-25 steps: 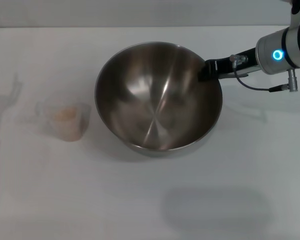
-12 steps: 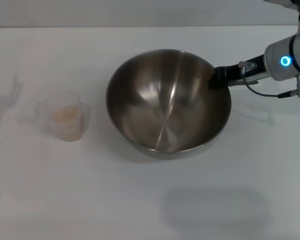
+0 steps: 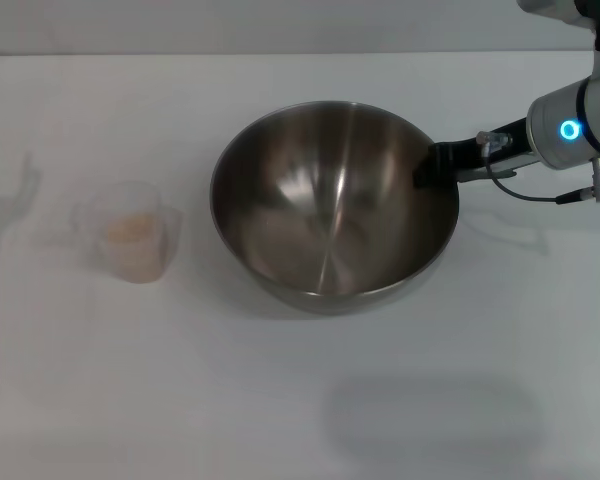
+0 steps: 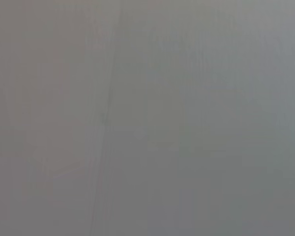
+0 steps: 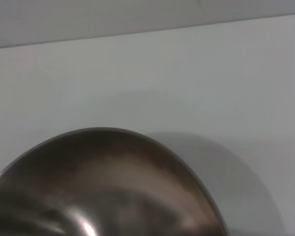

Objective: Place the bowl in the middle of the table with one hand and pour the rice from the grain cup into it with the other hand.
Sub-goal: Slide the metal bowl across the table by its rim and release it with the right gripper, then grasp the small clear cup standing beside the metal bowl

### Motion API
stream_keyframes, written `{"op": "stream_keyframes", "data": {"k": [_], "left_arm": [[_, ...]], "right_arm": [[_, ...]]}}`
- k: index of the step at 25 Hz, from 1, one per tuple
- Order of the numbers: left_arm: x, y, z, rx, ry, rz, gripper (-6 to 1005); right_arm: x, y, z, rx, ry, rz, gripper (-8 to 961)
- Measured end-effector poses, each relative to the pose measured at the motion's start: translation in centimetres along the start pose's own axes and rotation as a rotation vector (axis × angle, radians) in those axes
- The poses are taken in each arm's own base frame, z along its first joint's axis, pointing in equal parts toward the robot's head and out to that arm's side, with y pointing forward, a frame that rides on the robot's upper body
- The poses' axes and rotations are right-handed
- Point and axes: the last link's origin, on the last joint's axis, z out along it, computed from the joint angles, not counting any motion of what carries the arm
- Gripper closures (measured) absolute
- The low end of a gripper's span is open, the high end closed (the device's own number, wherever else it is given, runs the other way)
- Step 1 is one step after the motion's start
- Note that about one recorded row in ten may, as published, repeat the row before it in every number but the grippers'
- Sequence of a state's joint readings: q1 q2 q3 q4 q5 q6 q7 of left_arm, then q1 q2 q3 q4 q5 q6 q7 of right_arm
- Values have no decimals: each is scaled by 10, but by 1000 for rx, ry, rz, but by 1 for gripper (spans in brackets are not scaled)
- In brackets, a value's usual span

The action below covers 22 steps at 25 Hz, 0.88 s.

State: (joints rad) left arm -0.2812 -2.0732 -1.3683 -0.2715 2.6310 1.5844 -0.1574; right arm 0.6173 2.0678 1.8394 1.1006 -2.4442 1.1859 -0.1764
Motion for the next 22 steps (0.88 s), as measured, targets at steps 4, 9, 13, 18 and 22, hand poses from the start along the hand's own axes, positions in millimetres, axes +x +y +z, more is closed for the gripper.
{"op": "stream_keyframes", "data": {"k": [4, 9, 13, 18, 22], "left_arm": [[1, 0, -1, 0, 6, -9, 154], [1, 0, -1, -1, 7, -22, 154], [1, -1, -1, -1, 7, -22, 154], [1, -1, -2, 3, 5, -20, 153], [1, -2, -3, 6, 5, -20, 153]], "right_arm": [[-1, 1, -2, -2, 1, -3, 846], [-2, 3, -8, -6, -8, -22, 770], [-4, 7, -29, 2, -53, -51, 648], [-6, 3, -55, 51, -112, -61, 649], [-8, -1, -77, 87, -186, -78, 615]]}}
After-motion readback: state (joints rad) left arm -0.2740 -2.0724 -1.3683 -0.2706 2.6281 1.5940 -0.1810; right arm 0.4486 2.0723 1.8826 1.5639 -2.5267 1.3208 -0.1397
